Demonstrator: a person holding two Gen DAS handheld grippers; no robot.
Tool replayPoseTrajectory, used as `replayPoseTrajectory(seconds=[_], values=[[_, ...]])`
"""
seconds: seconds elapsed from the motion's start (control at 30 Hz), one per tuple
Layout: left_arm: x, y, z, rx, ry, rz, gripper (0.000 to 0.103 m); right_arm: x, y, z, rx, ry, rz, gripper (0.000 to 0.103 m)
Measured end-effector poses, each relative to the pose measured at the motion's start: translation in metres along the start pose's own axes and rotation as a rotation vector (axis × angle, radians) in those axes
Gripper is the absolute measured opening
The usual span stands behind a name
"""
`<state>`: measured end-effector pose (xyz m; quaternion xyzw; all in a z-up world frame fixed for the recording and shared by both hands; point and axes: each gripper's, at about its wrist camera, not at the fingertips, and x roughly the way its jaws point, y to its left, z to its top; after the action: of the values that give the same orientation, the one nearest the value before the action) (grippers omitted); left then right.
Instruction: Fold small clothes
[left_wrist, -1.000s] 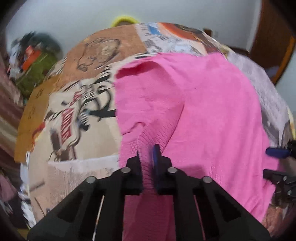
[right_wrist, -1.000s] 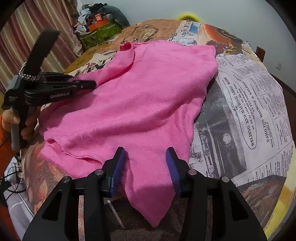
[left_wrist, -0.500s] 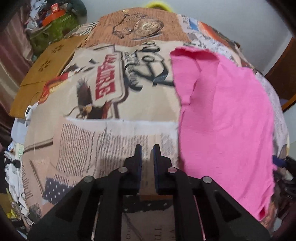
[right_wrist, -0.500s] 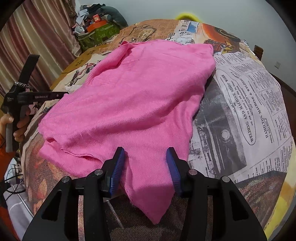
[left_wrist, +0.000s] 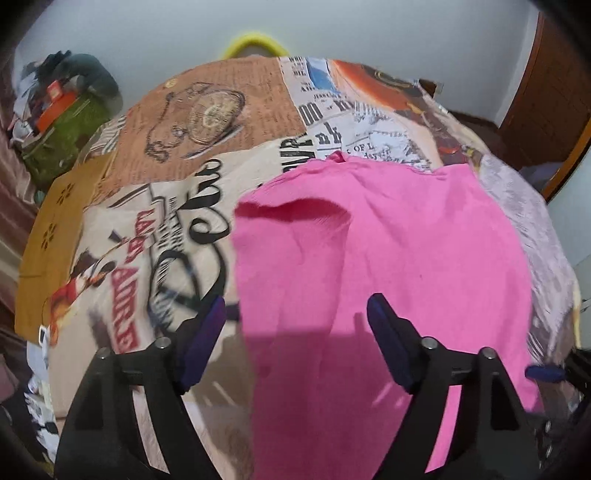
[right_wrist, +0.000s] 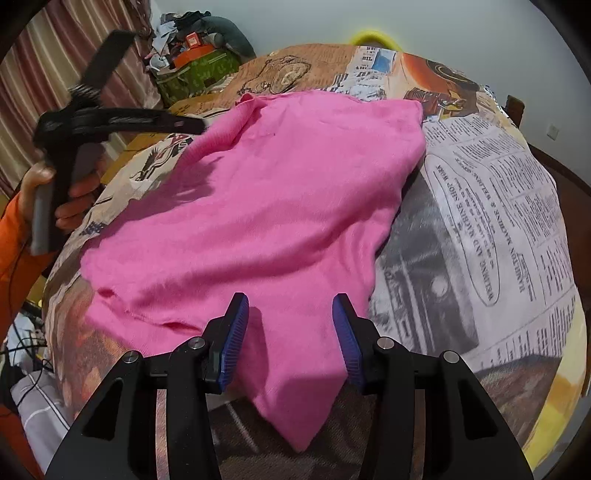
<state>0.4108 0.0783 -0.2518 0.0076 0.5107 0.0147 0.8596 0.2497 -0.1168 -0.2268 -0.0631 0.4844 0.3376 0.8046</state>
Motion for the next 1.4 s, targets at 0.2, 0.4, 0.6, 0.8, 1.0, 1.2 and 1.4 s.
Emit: replayPoseTrajectory(seconds=[0.2,0.4,0.6,0.8,1.0,1.2,1.4], values=[[0.042,-0.005,0.016,0.034,0.028,0.087,0.082,0.010,-0.005,-0.001,0.005,0.017,0.029,0.046],[0.034,0.049,0.012,-0.079,-0.014,0.208,0.082,0.008,-0.008,-0.003,0.007,0.015,0.046,0.046],[0.015,0.105,-0.009,-0.121,0.035,0.321,0.077,0.008,-0.007,-0.004,0.005,0.013,0.031,0.046],[-0.035,0.099,-0.053,-0.085,0.005,0.194,0.078,-0.007,-0.009,-0.010,0.034,0.000,-0.013,0.046],[-0.059,0.062,-0.097,-0.051,0.031,0.063,0.078,-0.029,0.000,-0.020,0.011,-0.016,-0.054,0.046],[-0.064,0.035,-0.128,-0.029,0.066,-0.006,0.078,-0.032,0.022,-0.022,-0.039,-0.026,-0.039,0.046],[-0.064,0.040,-0.146,-0.096,0.073,-0.051,0.078,-0.009,0.044,-0.017,-0.124,0.005,-0.008,0.046]])
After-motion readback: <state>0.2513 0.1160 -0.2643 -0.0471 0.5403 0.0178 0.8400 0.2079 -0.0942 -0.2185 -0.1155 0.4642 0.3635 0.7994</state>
